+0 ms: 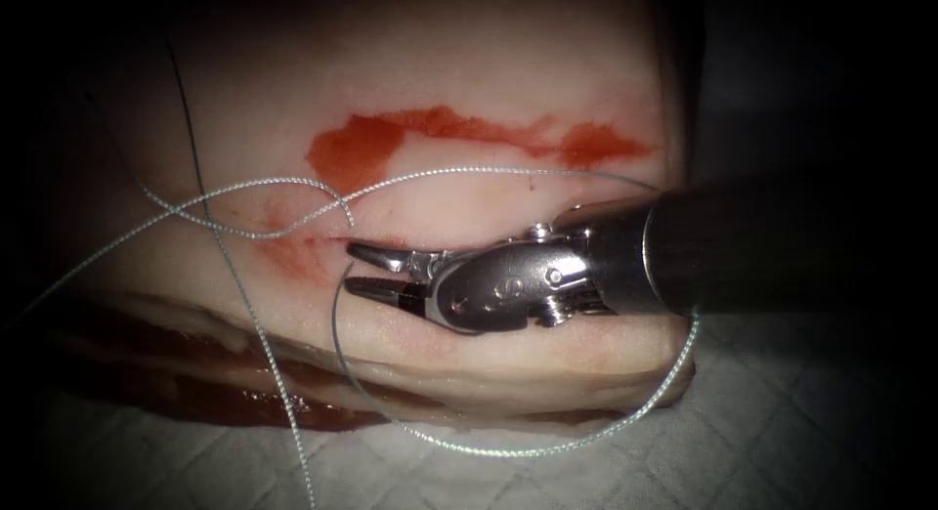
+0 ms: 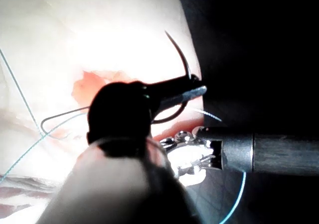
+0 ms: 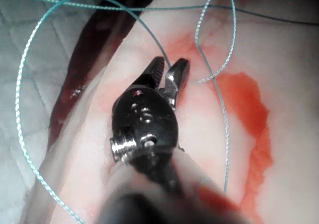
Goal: Wound Closure
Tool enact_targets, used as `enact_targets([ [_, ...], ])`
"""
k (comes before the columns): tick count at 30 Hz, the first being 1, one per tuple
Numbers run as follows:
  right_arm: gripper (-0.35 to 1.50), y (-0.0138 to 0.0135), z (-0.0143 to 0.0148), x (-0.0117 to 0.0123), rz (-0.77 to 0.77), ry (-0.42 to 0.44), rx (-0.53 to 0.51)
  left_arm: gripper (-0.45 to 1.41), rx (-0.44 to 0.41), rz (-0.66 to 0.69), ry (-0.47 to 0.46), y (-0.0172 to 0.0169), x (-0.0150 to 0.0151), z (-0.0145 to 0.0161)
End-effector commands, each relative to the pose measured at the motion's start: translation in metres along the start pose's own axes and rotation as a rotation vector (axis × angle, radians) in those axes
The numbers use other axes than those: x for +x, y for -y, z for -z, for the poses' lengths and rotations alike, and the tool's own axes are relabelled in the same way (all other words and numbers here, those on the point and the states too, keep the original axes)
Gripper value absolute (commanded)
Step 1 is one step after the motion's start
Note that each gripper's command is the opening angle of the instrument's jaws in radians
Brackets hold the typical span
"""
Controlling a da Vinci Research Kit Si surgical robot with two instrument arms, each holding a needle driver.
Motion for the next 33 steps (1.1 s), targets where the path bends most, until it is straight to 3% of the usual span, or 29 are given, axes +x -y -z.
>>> enact_targets([
  [1, 0.10, -0.0002, -0.0010, 0.0002, 0.000, 0.001, 0.002, -0.45, 0.001, -0.001, 0.000, -0.0006, 0.0003, -0.0003],
  [8, 0.07, 0.0000, -0.0011, 0.0005, -0.001, -0.009, 0.005, -0.45, 0.001, -0.001, 0.000, -0.0005, 0.0004, -0.0004],
  [11, -0.05, -0.0002, -0.0020, 0.0003, 0.001, -0.013, 0.010, -0.45, 0.002, -0.001, 0.001, -0.0005, 0.0004, -0.0004],
  [18, -0.05, -0.0003, -0.0030, -0.0002, -0.001, -0.022, 0.010, -0.45, 0.002, -0.001, 0.001, -0.0005, 0.0004, -0.0004],
  [19, -0.23, -0.0002, -0.0027, -0.0002, -0.002, -0.039, -0.007, -0.45, 0.002, -0.001, 0.001, -0.0005, 0.0004, -0.0004],
  [21, -0.35, 0.0002, -0.0020, -0.0003, -0.006, -0.066, -0.035, -0.45, 0.002, -0.001, 0.001, -0.0004, 0.0004, -0.0004],
  [24, -0.35, 0.0031, 0.0008, -0.0014, -0.033, -0.057, -0.030, -0.45, 0.002, 0.000, 0.001, -0.0003, 0.0004, -0.0005],
  [28, -0.35, 0.0068, 0.0056, -0.0028, -0.070, -0.048, 0.049, -0.45, 0.002, 0.000, 0.001, -0.0003, 0.0004, -0.0004],
  [31, -0.35, 0.0105, 0.0106, -0.0038, -0.089, -0.041, 0.126, -0.45, 0.002, 0.000, 0.000, -0.0003, 0.0004, -0.0004],
  [33, -0.35, 0.0143, 0.0159, -0.0045, -0.066, -0.050, 0.204, -0.45, 0.002, 0.000, 0.000, -0.0003, 0.0004, -0.0004],
])
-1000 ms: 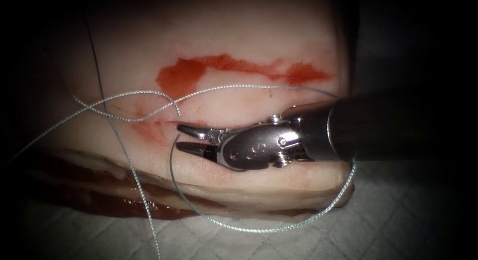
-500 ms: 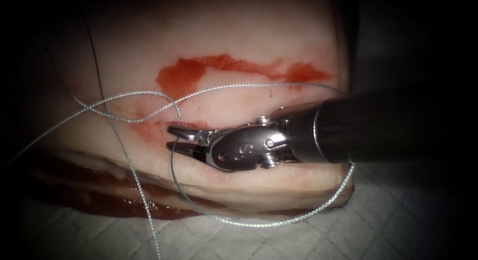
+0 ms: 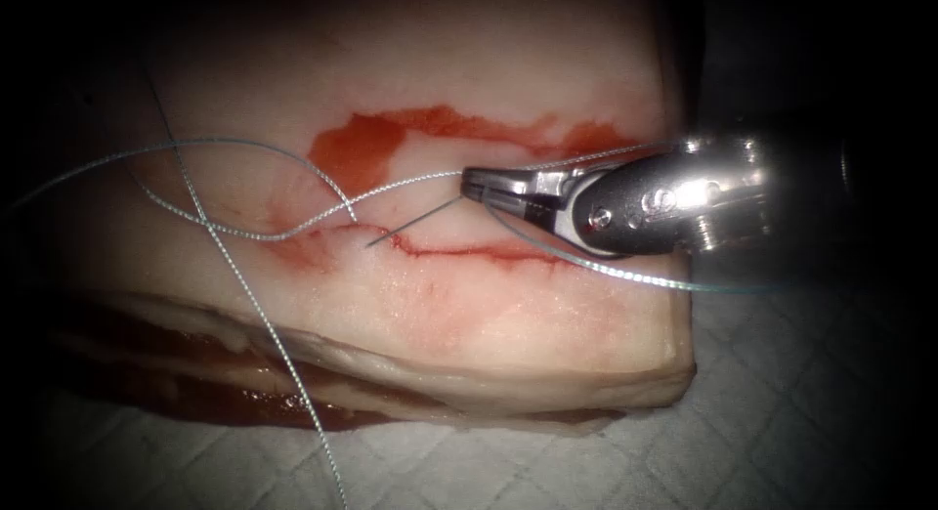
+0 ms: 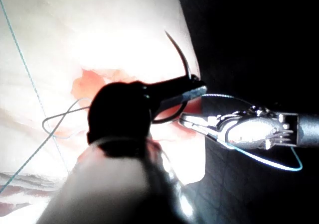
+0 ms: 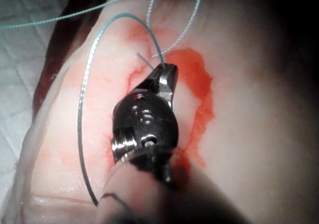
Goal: Wound Closure
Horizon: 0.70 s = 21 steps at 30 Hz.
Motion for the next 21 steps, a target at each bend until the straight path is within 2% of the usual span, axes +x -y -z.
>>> enact_targets([
  [1, -0.35, 0.0044, 0.0037, 0.0000, 0.029, -0.005, 0.060, -0.45, 0.002, -0.001, 0.000, -0.0006, 0.0003, -0.0003],
  [2, -0.35, 0.0068, 0.0064, -0.0003, 0.039, -0.008, 0.109, -0.45, 0.002, -0.001, 0.000, -0.0007, 0.0003, -0.0003],
  [11, -0.35, 0.0132, 0.0143, -0.0008, 0.079, -0.045, 0.292, -0.45, 0.002, -0.001, -0.001, -0.0006, 0.0003, -0.0003],
  [16, -0.35, 0.0149, 0.0165, -0.0004, 0.082, -0.096, 0.347, -0.45, 0.002, 0.000, -0.001, -0.0006, 0.0003, -0.0003],
  [21, -0.35, 0.0142, 0.0156, -0.0003, 0.102, -0.102, 0.356, -0.45, 0.002, 0.000, -0.001, -0.0006, 0.0002, -0.0002],
])
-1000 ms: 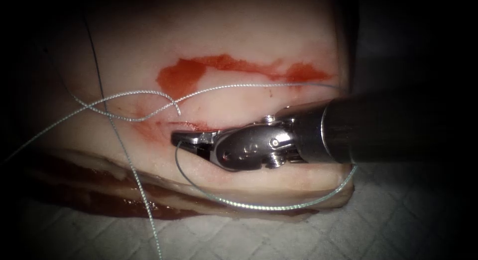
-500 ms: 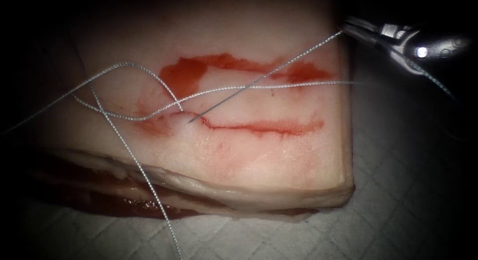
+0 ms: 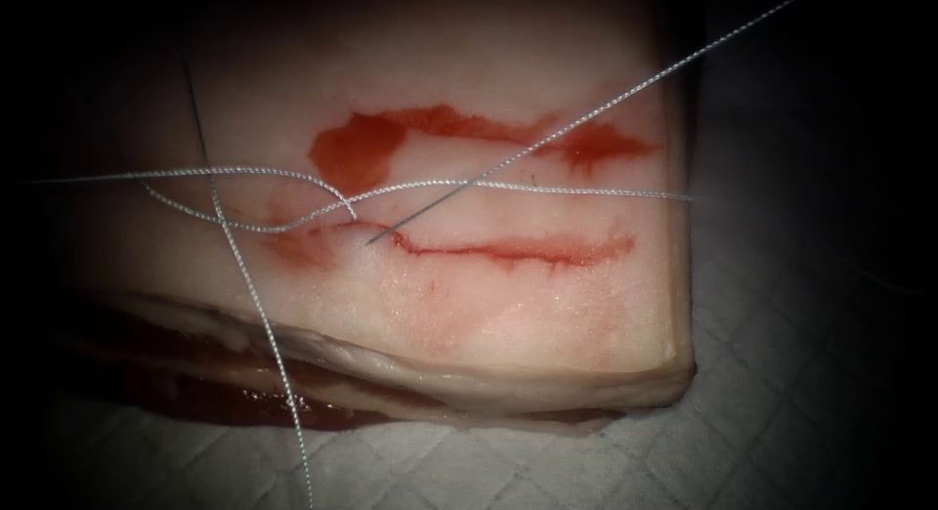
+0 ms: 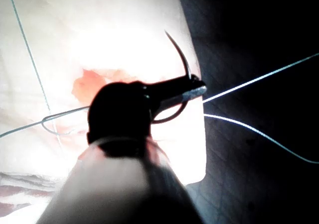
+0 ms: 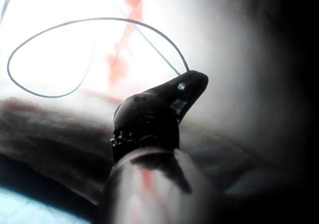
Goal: Wound Closure
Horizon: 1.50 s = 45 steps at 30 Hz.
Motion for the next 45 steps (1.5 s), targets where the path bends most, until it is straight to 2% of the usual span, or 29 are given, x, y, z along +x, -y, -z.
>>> enact_targets([
  [1, -0.35, -0.0014, -0.0015, 0.0001, -0.016, 0.000, 0.008, -0.45, 0.001, 0.000, 0.000, -0.0005, 0.0003, -0.0003],
  [3, -0.05, -0.0031, -0.0020, 0.0003, -0.096, 0.000, 0.020, -0.45, 0.001, 0.000, 0.000, -0.0006, 0.0003, -0.0003],
  [6, 0.12, -0.0076, -0.0027, 0.0007, -0.207, 0.018, 0.009, -0.45, 0.001, 0.000, 0.000, -0.0007, 0.0003, -0.0003],
  [8, 0.12, -0.0111, -0.0033, 0.0010, -0.286, 0.023, -0.042, -0.45, 0.001, 0.000, -0.001, -0.0008, 0.0003, -0.0003],
  [9, 0.31, -0.0138, -0.0037, 0.0011, -0.316, 0.018, -0.088, -0.45, 0.001, 0.000, -0.001, -0.0009, 0.0003, -0.0003],
  [11, 0.32, -0.0180, -0.0040, 0.0016, -0.366, 0.008, -0.172, -0.45, 0.001, -0.001, -0.001, -0.0009, 0.0004, -0.0002],
  [13, 0.54, -0.0233, -0.0037, 0.0025, -0.412, -0.003, -0.292, -0.45, 0.001, -0.001, -0.001, -0.0008, 0.0004, -0.0002],
  [15, 0.59, -0.0275, -0.0029, 0.0035, -0.457, -0.027, -0.397, -0.45, 0.001, -0.001, 0.000, -0.0008, 0.0004, -0.0003],
  [16, 0.78, -0.0300, -0.0021, 0.0042, -0.447, -0.039, -0.466, -0.45, 0.002, -0.001, 0.000, -0.0007, 0.0005, -0.0003],
  [17, 1.08, -0.0331, -0.0011, 0.0053, -0.400, -0.061, -0.586, -0.45, 0.002, -0.002, 0.000, -0.0007, 0.0005, -0.0003],
  [18, 1.13, -0.0339, -0.0009, 0.0057, -0.387, -0.075, -0.633, -0.45, 0.002, -0.002, 0.000, -0.0007, 0.0005, -0.0003],
  [20, 1.11, -0.0346, -0.0006, 0.0064, -0.374, -0.087, -0.688, -0.45, 0.002, -0.002, 0.000, -0.0007, 0.0005, -0.0003],
  [21, 1.03, -0.0344, -0.0014, 0.0066, -0.354, -0.106, -0.661, -0.45, 0.002, -0.002, 0.000, -0.0007, 0.0006, -0.0004],
  [24, 1.01, -0.0330, -0.0052, 0.0061, -0.313, -0.126, -0.543, -0.45, 0.002, -0.002, 0.000, -0.0007, 0.0006, -0.0004],
  [26, 0.39, -0.0319, -0.0077, 0.0053, -0.336, -0.081, -0.464, -0.45, 0.002, -0.002, 0.000, -0.0007, 0.0006, -0.0004],
  [27, 0.26, -0.0317, -0.0084, 0.0048, -0.353, -0.054, -0.432, -0.45, 0.002, -0.002, 0.000, -0.0007, 0.0006, -0.0004],
  [29, 0.19, -0.0317, -0.0094, 0.0035, -0.348, -0.005, -0.387, -0.45, 0.002, -0.003, 0.000, -0.0007, 0.0006, -0.0004],
  [32, 0.19, -0.0325, -0.0101, 0.0018, -0.327, 0.018, -0.410, -0.45, 0.002, -0.003, 0.001, -0.0007, 0.0007, -0.0004],
  [34, 0.24, -0.0334, -0.0105, 0.0007, -0.327, 0.032, -0.431, -0.45, 0.002, -0.003, 0.001, -0.0007, 0.0007, -0.0005],
  [35, 0.34, -0.0337, -0.0105, 0.0003, -0.327, 0.033, -0.431, -0.45, 0.002, -0.003, 0.001, -0.0007, 0.0007, -0.0005],
  [39, 0.31, -0.0330, -0.0074, -0.0003, -0.407, 0.031, -0.463, -0.45, 0.002, -0.002, 0.000, -0.0006, 0.0007, -0.0004],
  [40, 0.81, -0.0322, -0.0059, -0.0004, -0.406, 0.027, -0.479, -0.45, 0.002, -0.002, 0.000, -0.0006, 0.0007, -0.0004],
  [41, 0.88, -0.0319, -0.0057, -0.0005, -0.404, 0.013, -0.492, -0.45, 0.002, -0.002, 0.000, -0.0007, 0.0007, -0.0004],
  [43, 0.86, -0.0313, -0.0068, -0.0008, -0.388, -0.016, -0.501, -0.45, 0.002, -0.002, 0.000, -0.0007, 0.0007, -0.0004],
  [44, 0.74, -0.0312, -0.0078, -0.0010, -0.392, -0.021, -0.496, -0.45, 0.002, -0.002, 0.000, -0.0008, 0.0007, -0.0004],
  [45, 0.54, -0.0313, -0.0086, -0.0012, -0.392, -0.008, -0.483, -0.45, 0.002, -0.003, 0.000, -0.0008, 0.0007, -0.0004],
])
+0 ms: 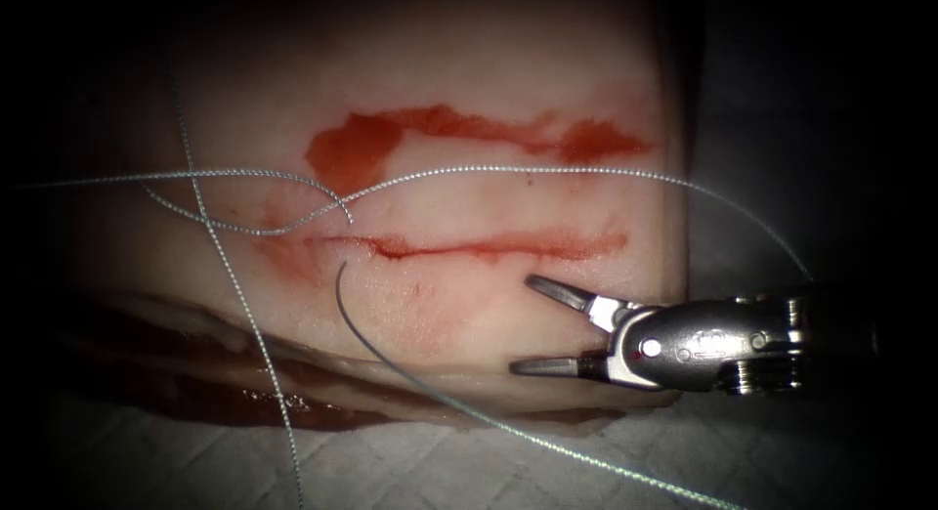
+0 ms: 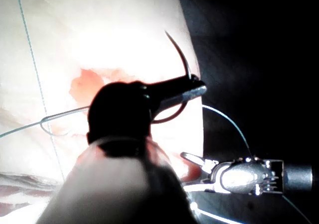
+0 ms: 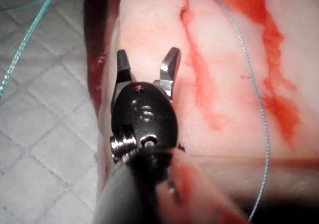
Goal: Wound Closure
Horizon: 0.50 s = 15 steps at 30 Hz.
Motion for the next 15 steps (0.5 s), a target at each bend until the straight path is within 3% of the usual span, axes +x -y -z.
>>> enact_targets([
  [1, 0.31, 0.0004, -0.0027, -0.0003, 0.002, 0.036, 0.018, -0.45, 0.002, -0.001, 0.000, -0.0007, 0.0004, -0.0003],
  [3, 0.19, 0.0003, -0.0043, -0.0006, 0.006, 0.072, 0.047, -0.45, 0.002, -0.001, 0.000, -0.0006, 0.0004, -0.0003],
  [8, 0.26, -0.0006, -0.0084, -0.0008, 0.063, 0.065, 0.079, -0.45, 0.002, -0.001, 0.000, -0.0006, 0.0005, -0.0004],
  [15, 0.14, -0.0021, -0.0123, 0.0013, 0.110, 0.063, 0.084, -0.45, 0.002, -0.001, 0.000, -0.0006, 0.0005, -0.0004],
])
